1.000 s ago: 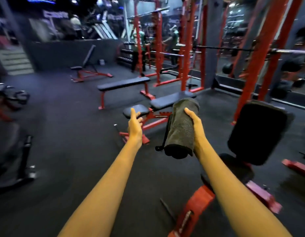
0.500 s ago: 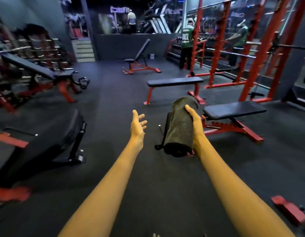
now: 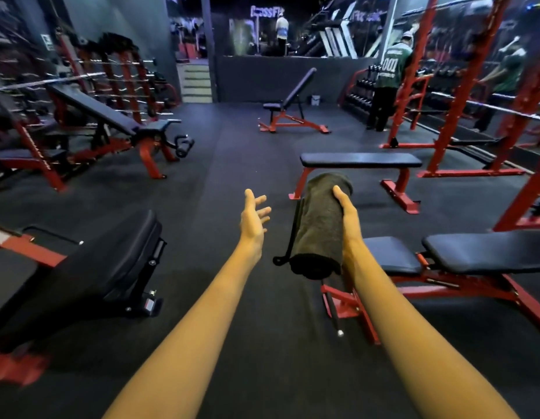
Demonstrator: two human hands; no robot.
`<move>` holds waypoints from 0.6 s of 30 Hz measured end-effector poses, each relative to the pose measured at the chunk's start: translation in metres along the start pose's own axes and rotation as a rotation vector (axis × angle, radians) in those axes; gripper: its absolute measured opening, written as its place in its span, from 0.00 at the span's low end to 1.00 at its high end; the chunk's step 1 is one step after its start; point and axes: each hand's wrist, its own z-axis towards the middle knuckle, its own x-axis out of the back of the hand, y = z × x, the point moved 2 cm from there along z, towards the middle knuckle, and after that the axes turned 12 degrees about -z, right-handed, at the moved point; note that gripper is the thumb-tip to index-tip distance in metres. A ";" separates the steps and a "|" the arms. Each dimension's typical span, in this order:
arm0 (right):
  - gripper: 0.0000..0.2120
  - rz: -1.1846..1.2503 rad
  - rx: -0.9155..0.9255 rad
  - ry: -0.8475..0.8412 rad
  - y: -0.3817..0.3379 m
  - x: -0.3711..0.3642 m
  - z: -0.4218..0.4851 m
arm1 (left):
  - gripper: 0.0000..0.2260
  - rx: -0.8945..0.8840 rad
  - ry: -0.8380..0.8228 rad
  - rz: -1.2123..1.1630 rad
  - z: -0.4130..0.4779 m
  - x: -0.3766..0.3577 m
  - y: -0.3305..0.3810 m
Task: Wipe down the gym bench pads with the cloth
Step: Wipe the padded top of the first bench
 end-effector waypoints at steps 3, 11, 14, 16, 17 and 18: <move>0.49 -0.052 -0.034 0.011 0.008 -0.005 0.077 | 0.27 0.012 0.031 -0.004 0.079 -0.005 -0.013; 0.51 -0.063 -0.032 0.040 -0.005 -0.026 0.315 | 0.26 0.029 -0.016 0.007 0.316 -0.051 -0.019; 0.49 -0.081 -0.005 0.044 -0.016 -0.035 0.387 | 0.25 0.016 -0.031 0.032 0.394 -0.068 -0.009; 0.49 -0.072 -0.012 0.056 -0.019 -0.038 0.438 | 0.25 0.024 -0.033 0.038 0.443 -0.078 -0.008; 0.49 -0.061 -0.019 0.056 -0.020 -0.039 0.461 | 0.25 0.025 -0.037 0.043 0.465 -0.082 -0.009; 0.50 -0.060 -0.026 0.060 -0.019 -0.038 0.483 | 0.25 0.026 -0.045 0.052 0.485 -0.085 -0.012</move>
